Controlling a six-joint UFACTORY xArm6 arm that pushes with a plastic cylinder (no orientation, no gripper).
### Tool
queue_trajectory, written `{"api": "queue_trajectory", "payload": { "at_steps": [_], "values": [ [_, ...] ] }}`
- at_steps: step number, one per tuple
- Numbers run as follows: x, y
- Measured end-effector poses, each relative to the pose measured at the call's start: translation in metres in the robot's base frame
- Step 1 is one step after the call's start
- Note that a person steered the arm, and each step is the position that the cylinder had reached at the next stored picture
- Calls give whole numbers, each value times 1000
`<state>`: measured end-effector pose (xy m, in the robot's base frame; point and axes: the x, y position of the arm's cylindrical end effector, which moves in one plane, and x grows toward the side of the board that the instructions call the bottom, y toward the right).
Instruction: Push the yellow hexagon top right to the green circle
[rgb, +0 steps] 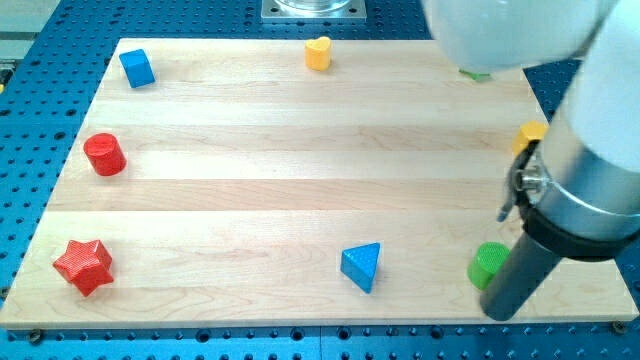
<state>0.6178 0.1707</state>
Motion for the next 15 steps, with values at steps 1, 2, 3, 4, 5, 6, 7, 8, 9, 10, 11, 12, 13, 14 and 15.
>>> {"api": "queue_trajectory", "payload": {
  "at_steps": [1,2,3,4,5,6,7,8,9,10,11,12,13,14,15],
  "values": [
    [0,0],
    [-39,1],
    [-119,14],
    [-121,14],
    [-96,21],
    [-41,43],
    [-27,98],
    [-57,161],
    [-70,175],
    [-93,174],
    [-167,158],
    [-179,137],
    [-204,135],
    [-214,132],
    [-246,138]
  ]
}}
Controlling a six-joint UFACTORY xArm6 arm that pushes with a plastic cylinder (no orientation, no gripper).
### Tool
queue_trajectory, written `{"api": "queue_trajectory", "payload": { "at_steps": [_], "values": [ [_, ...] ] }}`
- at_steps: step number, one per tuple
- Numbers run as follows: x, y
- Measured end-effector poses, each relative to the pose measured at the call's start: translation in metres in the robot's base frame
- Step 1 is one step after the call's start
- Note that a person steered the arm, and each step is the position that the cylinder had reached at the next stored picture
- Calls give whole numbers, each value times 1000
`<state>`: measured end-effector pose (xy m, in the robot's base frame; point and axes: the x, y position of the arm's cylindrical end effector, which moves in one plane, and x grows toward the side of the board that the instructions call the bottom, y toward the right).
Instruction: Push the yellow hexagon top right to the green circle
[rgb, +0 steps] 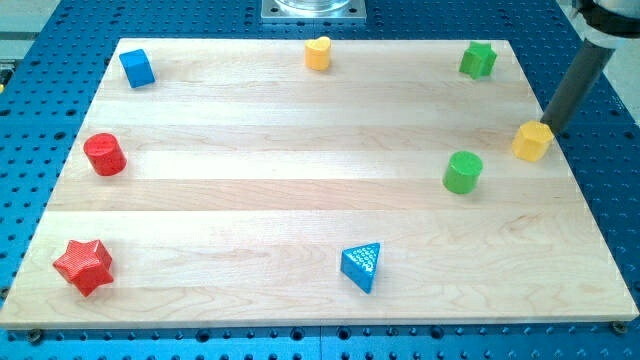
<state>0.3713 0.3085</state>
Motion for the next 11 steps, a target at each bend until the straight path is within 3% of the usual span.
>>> {"api": "queue_trajectory", "payload": {
  "at_steps": [1,3,4,11],
  "values": [
    [2,-8],
    [81,-27],
    [88,-30],
    [55,-43]
  ]
}}
